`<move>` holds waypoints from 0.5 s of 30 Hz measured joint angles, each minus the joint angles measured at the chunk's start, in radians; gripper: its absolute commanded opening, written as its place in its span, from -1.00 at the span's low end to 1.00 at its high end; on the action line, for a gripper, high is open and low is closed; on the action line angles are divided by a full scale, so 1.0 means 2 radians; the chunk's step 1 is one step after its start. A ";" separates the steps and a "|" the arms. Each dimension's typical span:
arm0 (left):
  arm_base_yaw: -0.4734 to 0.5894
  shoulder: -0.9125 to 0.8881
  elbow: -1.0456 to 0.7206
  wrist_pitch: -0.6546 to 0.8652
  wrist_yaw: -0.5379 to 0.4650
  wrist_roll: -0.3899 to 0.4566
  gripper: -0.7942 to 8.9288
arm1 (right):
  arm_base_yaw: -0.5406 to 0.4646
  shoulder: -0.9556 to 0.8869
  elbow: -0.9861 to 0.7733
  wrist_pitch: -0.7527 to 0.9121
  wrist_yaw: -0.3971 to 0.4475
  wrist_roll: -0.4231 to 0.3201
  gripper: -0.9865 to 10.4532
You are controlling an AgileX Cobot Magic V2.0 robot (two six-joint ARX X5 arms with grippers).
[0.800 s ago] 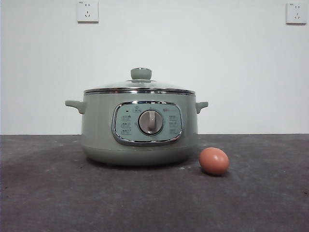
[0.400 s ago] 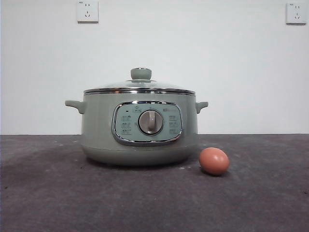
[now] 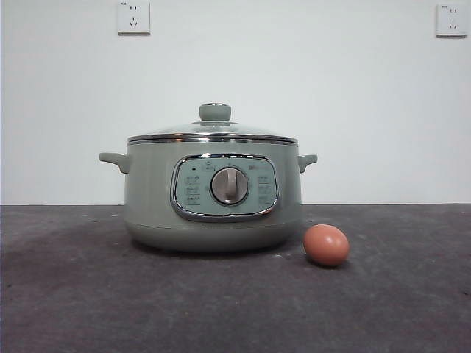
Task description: Pick up the egg,open the lid,put the egg in the pot,close the lid
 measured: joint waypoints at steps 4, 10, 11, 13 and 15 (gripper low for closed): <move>0.000 0.003 0.000 -0.002 0.007 0.000 0.70 | 0.000 0.000 0.002 0.000 -0.004 0.000 0.28; 0.000 0.009 0.000 -0.002 0.008 0.002 0.70 | 0.000 0.002 0.002 0.000 -0.008 0.002 0.28; 0.000 0.010 0.000 -0.002 0.008 0.002 0.70 | 0.000 0.003 0.002 0.000 -0.008 0.002 0.28; -0.001 0.015 0.000 -0.002 0.008 0.002 0.70 | 0.000 0.006 0.002 0.000 -0.009 0.002 0.28; -0.004 0.022 0.000 0.002 0.009 0.002 0.70 | 0.000 0.010 0.002 0.000 -0.009 0.002 0.28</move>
